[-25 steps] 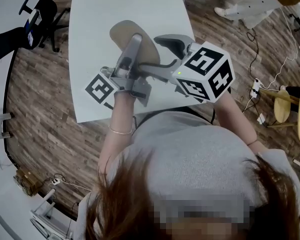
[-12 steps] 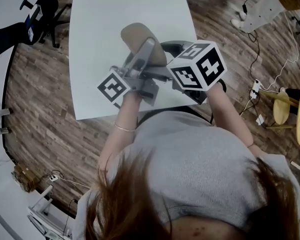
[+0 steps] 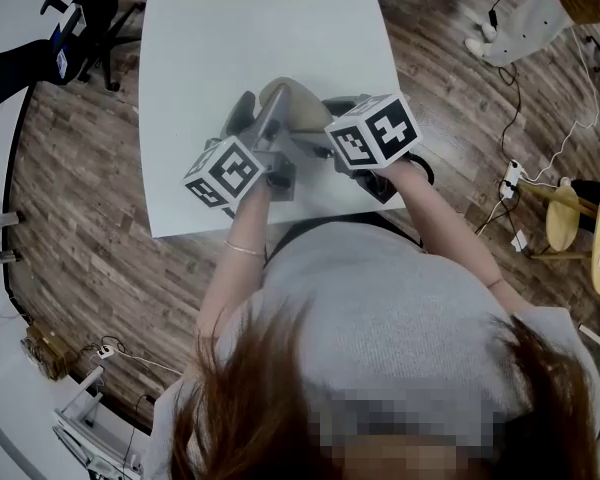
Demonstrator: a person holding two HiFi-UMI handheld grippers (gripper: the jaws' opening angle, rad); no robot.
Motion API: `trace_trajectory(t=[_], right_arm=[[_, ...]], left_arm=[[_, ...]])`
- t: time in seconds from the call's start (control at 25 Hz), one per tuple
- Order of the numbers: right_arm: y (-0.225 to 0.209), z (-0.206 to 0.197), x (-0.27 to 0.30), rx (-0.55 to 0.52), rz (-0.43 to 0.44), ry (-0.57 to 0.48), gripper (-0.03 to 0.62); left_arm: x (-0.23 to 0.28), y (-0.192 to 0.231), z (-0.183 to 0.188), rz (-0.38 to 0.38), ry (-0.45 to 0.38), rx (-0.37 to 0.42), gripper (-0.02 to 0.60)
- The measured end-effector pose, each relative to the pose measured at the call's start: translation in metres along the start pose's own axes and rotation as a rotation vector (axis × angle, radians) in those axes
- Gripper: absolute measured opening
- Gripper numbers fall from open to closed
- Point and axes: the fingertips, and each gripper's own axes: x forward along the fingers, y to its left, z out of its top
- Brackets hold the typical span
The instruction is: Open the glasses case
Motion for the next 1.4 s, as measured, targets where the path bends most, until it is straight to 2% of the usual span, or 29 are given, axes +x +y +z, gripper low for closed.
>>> trace_trajectory(t=[0.2, 0.32, 0.48, 0.52, 0.56, 0.6, 0.64, 0.68, 0.8, 0.92, 0.96, 1.0, 1.08, 1.12, 1.16, 1.28, 1.4], right_arm=[[-0.007, -0.025, 0.025, -0.035, -0.062, 0.074, 0.345], [-0.007, -0.038, 0.032, -0.076, -0.090, 0.126, 0.345], [-0.004, -0.052, 0.042, -0.098, -0.076, 0.157, 0.351], [-0.005, -0.052, 0.041, -0.106, -0.077, 0.156, 0.354], [-0.005, -0.052, 0.040, -0.118, -0.082, 0.154, 0.353], [-0.006, -0.052, 0.037, -0.132, -0.088, 0.152, 0.351], [-0.007, -0.051, 0.033, -0.144, -0.093, 0.149, 0.344], [-0.007, -0.051, 0.030, -0.152, -0.096, 0.147, 0.342], [-0.008, -0.045, 0.021, -0.147, -0.098, 0.128, 0.342], [-0.013, -0.039, 0.005, -0.160, -0.123, 0.104, 0.296], [-0.015, -0.035, -0.002, -0.173, -0.141, 0.084, 0.294], [-0.018, -0.028, -0.011, -0.185, -0.165, 0.050, 0.264], [-0.021, -0.006, -0.033, -0.209, -0.220, -0.062, 0.175], [-0.020, 0.009, -0.046, -0.222, -0.247, -0.138, 0.115], [-0.018, 0.024, -0.060, -0.234, -0.272, -0.224, 0.017], [-0.004, 0.064, -0.093, -0.239, -0.285, -0.460, 0.005], [0.012, 0.074, -0.101, -0.266, -0.232, -0.565, 0.005]], left_arm=[[0.005, -0.005, -0.026, -0.020, 0.088, 0.012, 0.391], [0.008, -0.009, -0.031, -0.019, 0.133, 0.073, 0.391], [0.008, -0.006, -0.036, 0.021, 0.167, 0.147, 0.363], [0.007, -0.005, -0.035, 0.036, 0.165, 0.170, 0.338], [0.006, -0.004, -0.033, 0.058, 0.159, 0.201, 0.258], [0.005, -0.002, -0.030, 0.084, 0.150, 0.232, 0.144], [0.004, -0.001, -0.026, 0.106, 0.140, 0.258, 0.057], [0.003, -0.001, -0.023, 0.118, 0.127, 0.277, 0.002], [0.000, -0.007, -0.013, 0.108, 0.092, 0.321, 0.002], [-0.001, -0.014, -0.012, 0.106, 0.090, 0.349, 0.000], [-0.002, -0.018, -0.011, 0.106, 0.088, 0.364, 0.000], [-0.003, -0.022, -0.009, 0.105, 0.083, 0.387, 0.000], [-0.007, -0.033, -0.004, 0.103, 0.069, 0.465, 0.000], [-0.008, -0.041, -0.001, 0.095, 0.059, 0.516, 0.000], [-0.009, -0.051, 0.001, 0.077, 0.045, 0.566, 0.000], [-0.012, -0.085, 0.011, -0.002, -0.028, 0.653, 0.000], [-0.023, -0.109, 0.021, -0.010, -0.124, 0.695, 0.002]])
